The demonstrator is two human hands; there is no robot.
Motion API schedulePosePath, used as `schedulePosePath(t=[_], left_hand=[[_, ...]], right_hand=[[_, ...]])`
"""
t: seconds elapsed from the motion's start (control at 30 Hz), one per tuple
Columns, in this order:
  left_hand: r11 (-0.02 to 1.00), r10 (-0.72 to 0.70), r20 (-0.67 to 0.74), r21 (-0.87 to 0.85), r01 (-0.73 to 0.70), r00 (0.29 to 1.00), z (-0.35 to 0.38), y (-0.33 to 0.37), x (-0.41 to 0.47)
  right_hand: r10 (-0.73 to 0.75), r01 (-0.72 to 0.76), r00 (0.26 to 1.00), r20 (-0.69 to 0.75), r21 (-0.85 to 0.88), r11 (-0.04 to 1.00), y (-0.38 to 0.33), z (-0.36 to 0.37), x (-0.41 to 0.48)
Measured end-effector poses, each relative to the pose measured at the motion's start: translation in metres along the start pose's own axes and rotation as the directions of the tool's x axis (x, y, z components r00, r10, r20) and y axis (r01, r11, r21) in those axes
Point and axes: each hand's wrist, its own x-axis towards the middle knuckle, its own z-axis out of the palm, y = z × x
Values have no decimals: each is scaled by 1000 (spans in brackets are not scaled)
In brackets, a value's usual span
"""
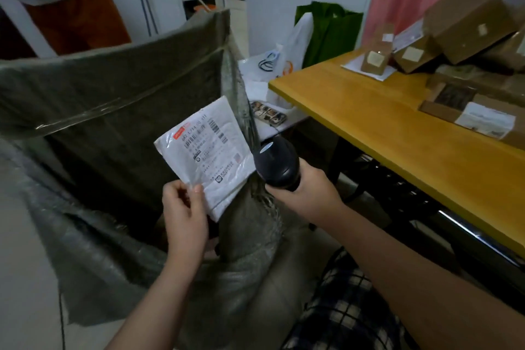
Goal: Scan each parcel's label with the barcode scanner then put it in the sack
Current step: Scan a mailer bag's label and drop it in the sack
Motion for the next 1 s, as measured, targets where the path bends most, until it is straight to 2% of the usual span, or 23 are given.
schedulePosePath(t=[0.1, 0.17, 0.3, 0.43, 0.53, 0.6, 0.67, 0.8, 1.0], left_hand=[[991, 111, -92, 80, -103, 990, -25, -12, 9], [979, 162, -101, 138, -147, 982, -40, -16, 14], [922, 205, 17, 333, -199, 979, -48, -36, 31], [831, 54, 252, 525, -184, 966, -24, -69, 54], [735, -116, 404, 649, -195, 907, 2, -88, 67], [670, -196, 447, 711, -213, 873, 13, -92, 71], [668, -157, 446, 705, -237, 881, 20, -88, 71], [752, 29, 444, 581, -312, 895, 27, -56, 60], [770, 211, 569, 403, -494, 795, 63, 15, 33]], right_hand=[[-15, 15, 999, 33, 1, 1000, -7, 24, 12], [-26, 26, 998, 54, -6, 1000, -9, 38, 20], [-20, 24, 996, 86, -45, 999, -3, 61, 30], [-16, 23, 998, 66, -106, 994, 8, 72, 36], [5, 1, 998, 60, -103, 995, 16, 70, 40], [40, -36, 999, 38, -94, 995, 21, 65, 41], [62, -63, 998, -4, -70, 996, 28, 59, 42], [101, -102, 992, -72, -3, 995, 37, 37, 36], [114, -84, 961, -253, 128, 988, 37, -22, 9]])
